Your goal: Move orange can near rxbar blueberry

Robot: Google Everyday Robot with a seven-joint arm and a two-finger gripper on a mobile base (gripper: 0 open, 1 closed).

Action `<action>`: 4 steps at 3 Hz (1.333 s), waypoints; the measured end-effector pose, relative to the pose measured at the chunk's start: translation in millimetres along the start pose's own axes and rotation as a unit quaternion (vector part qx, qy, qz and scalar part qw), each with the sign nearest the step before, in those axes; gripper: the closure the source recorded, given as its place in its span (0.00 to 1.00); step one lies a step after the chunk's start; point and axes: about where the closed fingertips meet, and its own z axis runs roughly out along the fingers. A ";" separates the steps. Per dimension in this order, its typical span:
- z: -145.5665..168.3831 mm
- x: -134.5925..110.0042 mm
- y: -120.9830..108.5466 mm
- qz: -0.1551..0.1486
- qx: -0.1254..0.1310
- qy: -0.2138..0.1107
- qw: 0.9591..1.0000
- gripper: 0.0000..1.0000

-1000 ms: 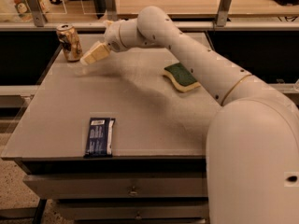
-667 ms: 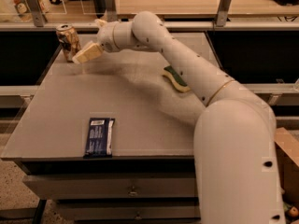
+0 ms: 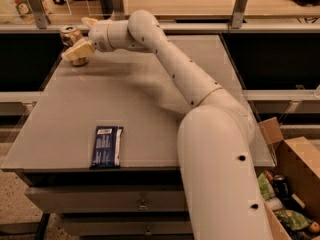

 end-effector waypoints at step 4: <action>-12.6 -8.4 27.1 0.043 -0.017 0.075 0.996 1.00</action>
Offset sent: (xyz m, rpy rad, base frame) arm -0.0090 0.0262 -0.0057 -0.1448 0.1329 0.0242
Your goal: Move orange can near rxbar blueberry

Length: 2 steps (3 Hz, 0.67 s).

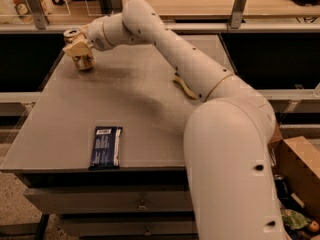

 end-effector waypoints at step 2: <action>-55.6 5.5 68.7 0.020 -0.011 -0.056 0.998 1.00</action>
Offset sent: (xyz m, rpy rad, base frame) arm -0.1547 -0.0647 -0.0040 0.2348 0.0188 0.0923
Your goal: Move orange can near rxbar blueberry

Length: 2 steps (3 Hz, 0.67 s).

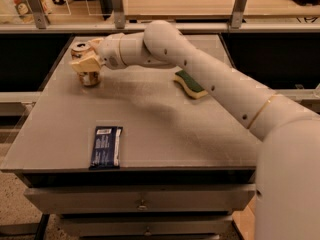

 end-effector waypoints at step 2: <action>-41.5 -5.0 58.3 -0.020 -0.021 -0.047 0.998 1.00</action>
Offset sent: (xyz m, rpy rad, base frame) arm -0.0492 -0.0188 -0.0006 0.0617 -0.0303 0.0410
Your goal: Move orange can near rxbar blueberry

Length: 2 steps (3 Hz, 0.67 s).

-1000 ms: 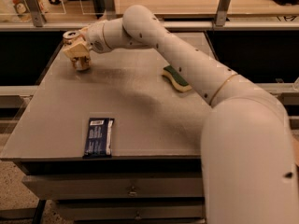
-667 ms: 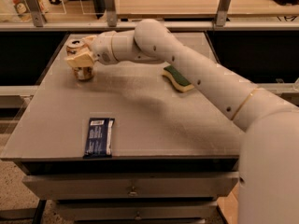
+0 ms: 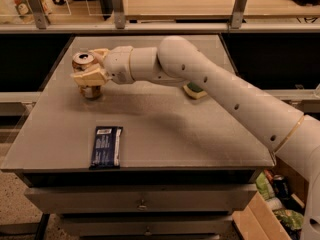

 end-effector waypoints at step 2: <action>-4.7 -17.6 44.6 0.012 -0.060 0.027 0.998 1.00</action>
Offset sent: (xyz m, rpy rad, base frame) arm -0.0846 -0.0002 0.0101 -0.1084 0.1060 0.1588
